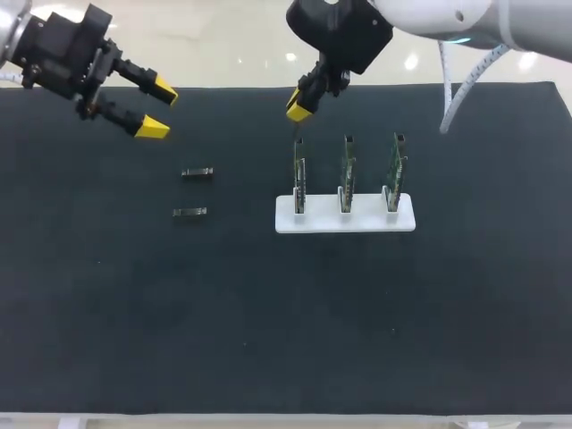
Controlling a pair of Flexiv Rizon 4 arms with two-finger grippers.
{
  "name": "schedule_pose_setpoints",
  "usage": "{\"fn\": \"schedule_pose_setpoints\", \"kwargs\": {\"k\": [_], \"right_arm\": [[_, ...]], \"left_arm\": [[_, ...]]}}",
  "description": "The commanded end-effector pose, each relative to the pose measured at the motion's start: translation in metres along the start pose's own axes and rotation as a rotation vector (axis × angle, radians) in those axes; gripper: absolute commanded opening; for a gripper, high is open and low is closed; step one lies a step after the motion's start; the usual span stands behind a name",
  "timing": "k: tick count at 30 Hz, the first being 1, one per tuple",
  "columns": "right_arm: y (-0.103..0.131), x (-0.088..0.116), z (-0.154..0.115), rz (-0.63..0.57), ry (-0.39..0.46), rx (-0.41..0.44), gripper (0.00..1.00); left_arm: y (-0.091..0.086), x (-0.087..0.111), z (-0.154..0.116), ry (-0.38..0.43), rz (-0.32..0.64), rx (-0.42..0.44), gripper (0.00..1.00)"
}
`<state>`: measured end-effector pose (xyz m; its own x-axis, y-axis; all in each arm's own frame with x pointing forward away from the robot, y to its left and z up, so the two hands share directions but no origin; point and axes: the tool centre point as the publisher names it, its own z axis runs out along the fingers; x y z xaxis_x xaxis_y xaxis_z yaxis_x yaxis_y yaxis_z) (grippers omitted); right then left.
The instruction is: Pick up the optical module with the left hand, and insert it into the network port with the right hand.
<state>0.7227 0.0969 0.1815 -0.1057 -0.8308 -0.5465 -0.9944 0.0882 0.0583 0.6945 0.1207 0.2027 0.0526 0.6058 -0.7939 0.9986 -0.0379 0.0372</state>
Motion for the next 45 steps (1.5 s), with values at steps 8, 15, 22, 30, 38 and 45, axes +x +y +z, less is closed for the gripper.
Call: {"fn": "schedule_pose_setpoints", "kwargs": {"k": [8, 15, 22, 30, 38, 45], "right_arm": [[0.0034, 0.0040, -0.0001, 0.006, 0.002, 0.015, 0.00], [0.0023, 0.0066, 0.0003, -0.003, 0.002, 0.017, 0.00], [0.0015, 0.0072, 0.0014, -0.006, -0.001, 0.012, 0.00], [-0.0007, 0.0039, -0.0025, -0.009, 0.005, -0.005, 0.00], [-0.0012, 0.0038, -0.0025, -0.009, 0.003, -0.007, 0.00], [-0.0021, 0.0047, -0.0006, -0.009, -0.004, -0.006, 0.00]], "left_arm": [[-0.0002, -0.0004, 0.0000, 0.004, -0.001, 0.000, 1.00], [-0.0002, -0.0004, 0.0000, 0.004, -0.001, 0.000, 1.00], [-0.0002, -0.0004, 0.0000, 0.004, -0.001, 0.000, 1.00], [-0.0002, -0.0004, 0.0000, 0.004, -0.001, 0.000, 1.00], [-0.0002, -0.0004, 0.0000, 0.004, -0.001, 0.000, 1.00], [-0.0002, -0.0004, 0.0000, 0.004, -0.001, 0.000, 1.00]]}}
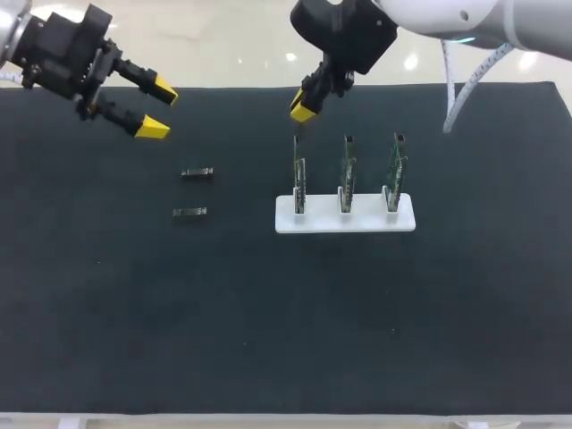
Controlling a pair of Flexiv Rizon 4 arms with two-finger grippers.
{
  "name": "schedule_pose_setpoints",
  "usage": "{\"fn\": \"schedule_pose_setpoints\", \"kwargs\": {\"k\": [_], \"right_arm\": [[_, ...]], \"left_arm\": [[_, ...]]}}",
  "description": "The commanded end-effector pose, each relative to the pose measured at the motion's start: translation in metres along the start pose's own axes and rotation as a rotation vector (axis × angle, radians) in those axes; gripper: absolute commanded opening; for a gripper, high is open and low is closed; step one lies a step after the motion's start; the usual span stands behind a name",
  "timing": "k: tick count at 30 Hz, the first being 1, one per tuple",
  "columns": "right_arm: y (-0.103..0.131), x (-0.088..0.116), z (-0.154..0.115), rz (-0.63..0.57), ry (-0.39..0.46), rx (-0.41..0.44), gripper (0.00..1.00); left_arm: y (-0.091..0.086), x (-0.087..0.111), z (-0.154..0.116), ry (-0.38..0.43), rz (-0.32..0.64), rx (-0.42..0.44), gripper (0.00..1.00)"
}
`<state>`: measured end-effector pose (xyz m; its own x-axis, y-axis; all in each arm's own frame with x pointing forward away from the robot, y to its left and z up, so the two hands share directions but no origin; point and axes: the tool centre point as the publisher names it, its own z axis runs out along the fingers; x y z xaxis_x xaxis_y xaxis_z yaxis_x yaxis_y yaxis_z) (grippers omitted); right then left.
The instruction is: Pick up the optical module with the left hand, and insert it into the network port with the right hand.
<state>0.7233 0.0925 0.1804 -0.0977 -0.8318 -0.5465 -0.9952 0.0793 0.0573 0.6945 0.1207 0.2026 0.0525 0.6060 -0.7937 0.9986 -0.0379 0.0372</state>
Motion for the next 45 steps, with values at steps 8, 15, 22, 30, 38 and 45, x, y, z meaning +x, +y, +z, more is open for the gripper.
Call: {"fn": "schedule_pose_setpoints", "kwargs": {"k": [8, 15, 22, 30, 38, 45], "right_arm": [[-0.0009, 0.0002, 0.0029, -0.002, -0.009, -0.005, 0.00], [-0.0014, -0.0054, -0.0013, -0.003, 0.001, -0.004, 0.00], [-0.0020, -0.0070, -0.0006, -0.004, 0.004, -0.006, 0.00], [-0.0011, -0.0051, 0.0020, -0.001, -0.001, -0.008, 0.00], [-0.0012, -0.0037, 0.0059, 0.001, -0.007, 0.002, 0.00], [-0.0002, -0.0034, 0.0071, 0.002, -0.005, 0.003, 0.00]], "left_arm": [[-0.0001, -0.0004, 0.0000, 0.003, -0.001, 0.000, 1.00], [-0.0001, -0.0004, 0.0000, 0.003, -0.001, 0.000, 1.00], [-0.0001, -0.0004, 0.0000, 0.003, -0.001, 0.000, 1.00], [-0.0001, -0.0004, 0.0000, 0.003, -0.001, 0.000, 1.00], [-0.0001, -0.0004, 0.0000, 0.003, -0.001, 0.000, 1.00], [-0.0001, -0.0004, 0.0000, 0.003, -0.001, 0.000, 1.00]]}}
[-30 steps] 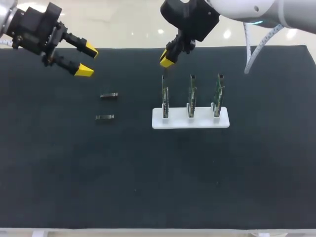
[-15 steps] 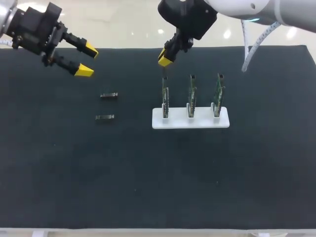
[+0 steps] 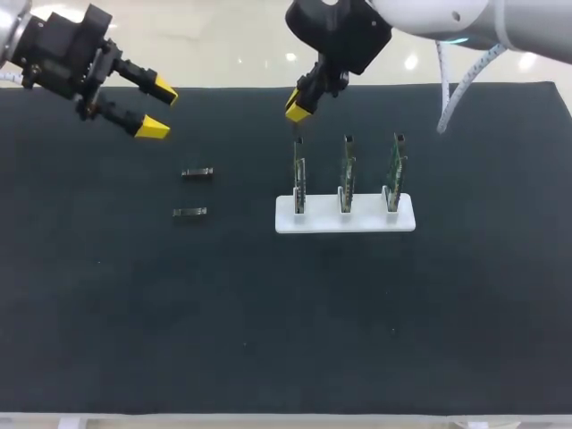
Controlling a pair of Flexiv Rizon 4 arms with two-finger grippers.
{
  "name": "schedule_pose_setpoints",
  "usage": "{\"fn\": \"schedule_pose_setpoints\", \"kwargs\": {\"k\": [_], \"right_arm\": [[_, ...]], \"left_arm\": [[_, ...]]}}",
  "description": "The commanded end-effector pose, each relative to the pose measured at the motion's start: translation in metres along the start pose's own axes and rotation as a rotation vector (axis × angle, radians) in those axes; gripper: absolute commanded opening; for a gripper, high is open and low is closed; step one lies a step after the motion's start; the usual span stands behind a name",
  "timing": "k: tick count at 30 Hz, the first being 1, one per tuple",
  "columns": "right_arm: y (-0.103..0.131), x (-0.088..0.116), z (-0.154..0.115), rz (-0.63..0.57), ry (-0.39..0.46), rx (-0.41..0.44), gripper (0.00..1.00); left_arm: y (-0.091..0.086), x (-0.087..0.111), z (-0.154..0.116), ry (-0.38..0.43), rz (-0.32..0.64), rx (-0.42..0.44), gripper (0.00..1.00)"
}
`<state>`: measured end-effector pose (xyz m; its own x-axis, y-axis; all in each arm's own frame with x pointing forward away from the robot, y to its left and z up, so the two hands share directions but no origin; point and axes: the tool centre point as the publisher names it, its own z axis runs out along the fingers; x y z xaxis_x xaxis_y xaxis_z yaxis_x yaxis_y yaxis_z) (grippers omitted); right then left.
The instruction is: Pick up the optical module with the left hand, and insert it into the network port with the right hand.
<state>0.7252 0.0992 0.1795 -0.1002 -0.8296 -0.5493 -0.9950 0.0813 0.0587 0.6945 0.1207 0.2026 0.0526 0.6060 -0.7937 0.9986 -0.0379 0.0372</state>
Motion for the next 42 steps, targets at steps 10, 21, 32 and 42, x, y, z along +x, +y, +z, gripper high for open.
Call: {"fn": "schedule_pose_setpoints", "kwargs": {"k": [10, 21, 32, 42], "right_arm": [[0.0004, 0.0037, 0.0059, -0.005, -0.007, 0.001, 0.00], [0.0023, -0.0011, -0.0022, -0.002, 0.011, -0.002, 0.00], [0.0016, 0.0015, -0.0022, -0.004, 0.009, -0.002, 0.00], [0.0015, 0.0040, 0.0028, -0.006, -0.006, 0.002, 0.00]], "left_arm": [[-0.0001, -0.0004, 0.0000, 0.003, -0.001, 0.000, 1.00], [-0.0001, -0.0004, 0.0000, 0.003, -0.001, 0.000, 1.00], [-0.0001, -0.0004, 0.0000, 0.003, -0.001, 0.000, 1.00], [-0.0001, -0.0004, 0.0000, 0.003, -0.001, 0.000, 1.00]]}}
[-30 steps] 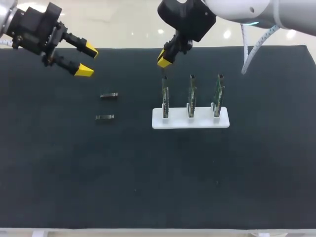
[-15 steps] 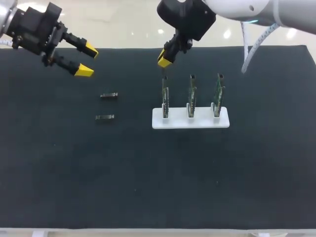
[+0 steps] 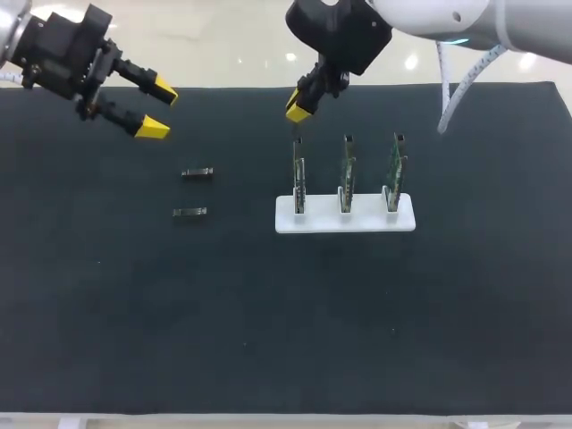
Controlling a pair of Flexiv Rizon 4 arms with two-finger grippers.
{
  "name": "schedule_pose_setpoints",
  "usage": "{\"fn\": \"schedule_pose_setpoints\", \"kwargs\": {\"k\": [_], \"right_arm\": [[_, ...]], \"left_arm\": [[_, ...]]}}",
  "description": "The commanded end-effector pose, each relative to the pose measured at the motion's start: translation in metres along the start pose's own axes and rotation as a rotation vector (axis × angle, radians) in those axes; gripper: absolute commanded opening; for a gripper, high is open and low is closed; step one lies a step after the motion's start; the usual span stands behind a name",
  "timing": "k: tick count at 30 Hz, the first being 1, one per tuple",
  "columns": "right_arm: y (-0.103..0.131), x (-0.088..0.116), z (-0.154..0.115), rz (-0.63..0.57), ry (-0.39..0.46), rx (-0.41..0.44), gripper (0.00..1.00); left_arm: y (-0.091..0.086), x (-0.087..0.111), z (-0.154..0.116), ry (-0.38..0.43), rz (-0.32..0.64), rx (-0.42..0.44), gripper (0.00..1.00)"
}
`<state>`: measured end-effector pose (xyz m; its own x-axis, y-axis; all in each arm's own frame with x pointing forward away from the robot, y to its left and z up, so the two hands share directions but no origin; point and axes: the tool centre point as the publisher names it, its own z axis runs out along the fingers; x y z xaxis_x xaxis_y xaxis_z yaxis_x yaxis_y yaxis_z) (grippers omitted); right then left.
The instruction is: Pick up the optical module with the left hand, and insert it into the network port with the right hand.
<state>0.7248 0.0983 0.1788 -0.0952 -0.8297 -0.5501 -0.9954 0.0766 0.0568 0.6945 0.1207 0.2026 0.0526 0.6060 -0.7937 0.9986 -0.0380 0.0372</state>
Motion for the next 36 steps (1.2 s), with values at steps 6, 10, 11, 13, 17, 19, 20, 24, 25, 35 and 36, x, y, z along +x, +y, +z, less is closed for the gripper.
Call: {"fn": "schedule_pose_setpoints", "kwargs": {"k": [6, 10, 11, 13, 17, 19, 20, 24, 25, 35, 36], "right_arm": [[0.0020, 0.0023, 0.0026, 0.000, -0.006, 0.002, 0.00], [0.0014, 0.0012, 0.0009, -0.005, -0.004, -0.001, 0.00], [0.0014, 0.0013, 0.0009, -0.006, -0.005, -0.003, 0.00], [0.0017, 0.0017, 0.0007, -0.007, -0.008, -0.007, 0.00], [0.0013, 0.0036, 0.0017, -0.013, -0.022, -0.020, 0.00], [0.0017, 0.0045, 0.0023, -0.012, -0.024, -0.019, 0.00], [0.0023, 0.0054, 0.0028, -0.011, -0.026, -0.018, 0.00], [0.0025, 0.0061, 0.0029, -0.009, -0.027, -0.013, 0.00], [0.0023, 0.0063, 0.0026, -0.010, -0.027, -0.012, 0.00], [0.0021, 0.0049, -0.0002, -0.011, -0.020, -0.011, 0.00], [0.0023, 0.0043, -0.0008, -0.010, -0.019, -0.011, 0.00]], "left_arm": [[-0.0001, -0.0004, 0.0000, 0.003, -0.001, 0.000, 1.00], [-0.0001, -0.0004, 0.0000, 0.003, -0.001, 0.000, 1.00], [-0.0001, -0.0004, 0.0000, 0.003, -0.001, 0.000, 1.00], [-0.0001, -0.0004, 0.0000, 0.003, -0.001, 0.000, 1.00], [-0.0001, -0.0004, 0.0000, 0.003, -0.001, 0.000, 1.00], [-0.0001, -0.0004, 0.0000, 0.003, -0.001, 0.000, 1.00], [-0.0001, -0.0004, 0.0000, 0.003, -0.001, 0.000, 1.00], [-0.0001, -0.0004, 0.0000, 0.003, -0.001, 0.000, 1.00], [-0.0001, -0.0004, 0.0000, 0.003, -0.001, 0.000, 1.00], [-0.0001, -0.0004, 0.0000, 0.003, -0.001, 0.000, 1.00], [-0.0001, -0.0004, 0.0000, 0.003, -0.001, 0.000, 1.00]]}}
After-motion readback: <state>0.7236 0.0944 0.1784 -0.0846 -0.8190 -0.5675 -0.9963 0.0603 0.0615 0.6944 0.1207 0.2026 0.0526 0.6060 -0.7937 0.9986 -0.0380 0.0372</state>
